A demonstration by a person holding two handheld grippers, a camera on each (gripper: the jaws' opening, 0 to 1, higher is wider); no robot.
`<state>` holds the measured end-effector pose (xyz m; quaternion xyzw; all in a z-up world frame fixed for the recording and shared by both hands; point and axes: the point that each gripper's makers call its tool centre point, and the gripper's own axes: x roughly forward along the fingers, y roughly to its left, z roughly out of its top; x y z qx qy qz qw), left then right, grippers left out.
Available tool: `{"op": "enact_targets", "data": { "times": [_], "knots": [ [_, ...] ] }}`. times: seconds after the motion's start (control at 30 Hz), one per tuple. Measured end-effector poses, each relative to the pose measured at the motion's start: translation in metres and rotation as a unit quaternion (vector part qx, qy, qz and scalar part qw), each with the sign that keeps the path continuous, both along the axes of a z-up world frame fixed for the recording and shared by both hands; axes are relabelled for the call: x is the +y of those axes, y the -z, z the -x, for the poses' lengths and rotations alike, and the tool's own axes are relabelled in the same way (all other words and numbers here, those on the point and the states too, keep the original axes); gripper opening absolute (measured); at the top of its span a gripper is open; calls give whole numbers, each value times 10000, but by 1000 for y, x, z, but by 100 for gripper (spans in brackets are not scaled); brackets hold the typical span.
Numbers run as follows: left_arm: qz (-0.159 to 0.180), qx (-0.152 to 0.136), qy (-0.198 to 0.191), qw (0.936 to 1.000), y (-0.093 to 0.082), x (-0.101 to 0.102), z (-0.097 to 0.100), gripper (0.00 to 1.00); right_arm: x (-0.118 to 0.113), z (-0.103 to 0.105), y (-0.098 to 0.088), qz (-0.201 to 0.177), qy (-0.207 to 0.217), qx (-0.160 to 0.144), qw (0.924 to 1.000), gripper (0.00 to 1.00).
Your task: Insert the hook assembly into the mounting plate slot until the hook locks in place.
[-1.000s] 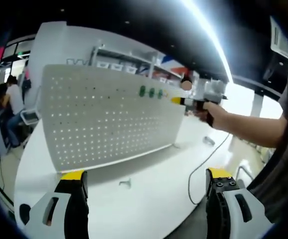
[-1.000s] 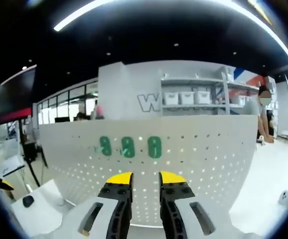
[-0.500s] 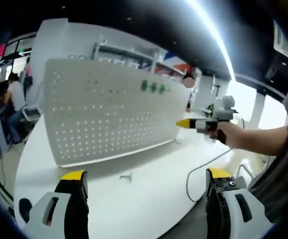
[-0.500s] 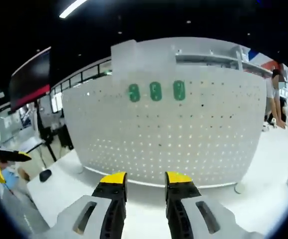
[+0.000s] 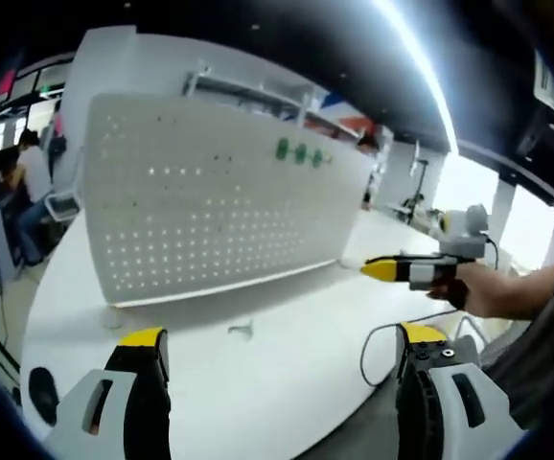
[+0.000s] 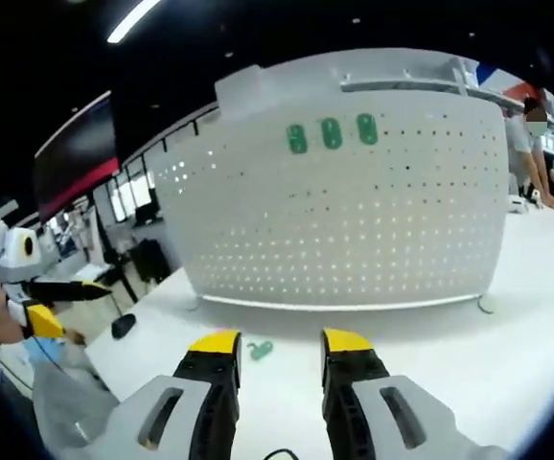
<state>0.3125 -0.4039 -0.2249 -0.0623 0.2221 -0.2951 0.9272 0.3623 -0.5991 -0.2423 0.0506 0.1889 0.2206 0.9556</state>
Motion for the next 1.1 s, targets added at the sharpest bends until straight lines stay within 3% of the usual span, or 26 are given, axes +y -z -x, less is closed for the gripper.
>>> {"op": "enact_targets", "data": {
  "times": [0.13, 0.27, 0.4, 0.47, 0.57, 0.67, 0.8, 0.9, 1.1],
  "knots": [
    [34, 89, 38, 9999, 5, -3, -1, 100, 7, 12, 10, 47, -176, 132, 9997, 34],
    [76, 221, 106, 9997, 11, -8, 0, 100, 15, 28, 22, 118, -358, 312, 9988, 42],
    [46, 496, 167, 9986, 32, -11, 2, 100, 22, 45, 38, 458, -618, 504, 9958, 47],
    [67, 601, 202, 9980, 40, -14, 3, 100, 24, 53, 47, 452, -672, 630, 9947, 51],
    [312, 852, 233, 9956, 52, -21, 6, 97, 27, 66, 57, 540, -810, 777, 9922, 55],
    [502, 972, 191, 9938, 60, -25, 4, 94, 27, 76, 62, 599, -882, 857, 9906, 55],
    [427, 1064, 74, 9934, 75, -22, -2, 91, 28, 82, 61, 664, -974, 832, 9895, 54],
    [709, 1207, 45, 9901, 79, -26, -9, 90, 27, 81, 59, 806, -1088, 720, 9882, 53],
    [539, 959, 277, 9935, 87, -42, -36, 79, 23, 76, 63, 781, -1089, 809, 9877, 49]
  ]
}}
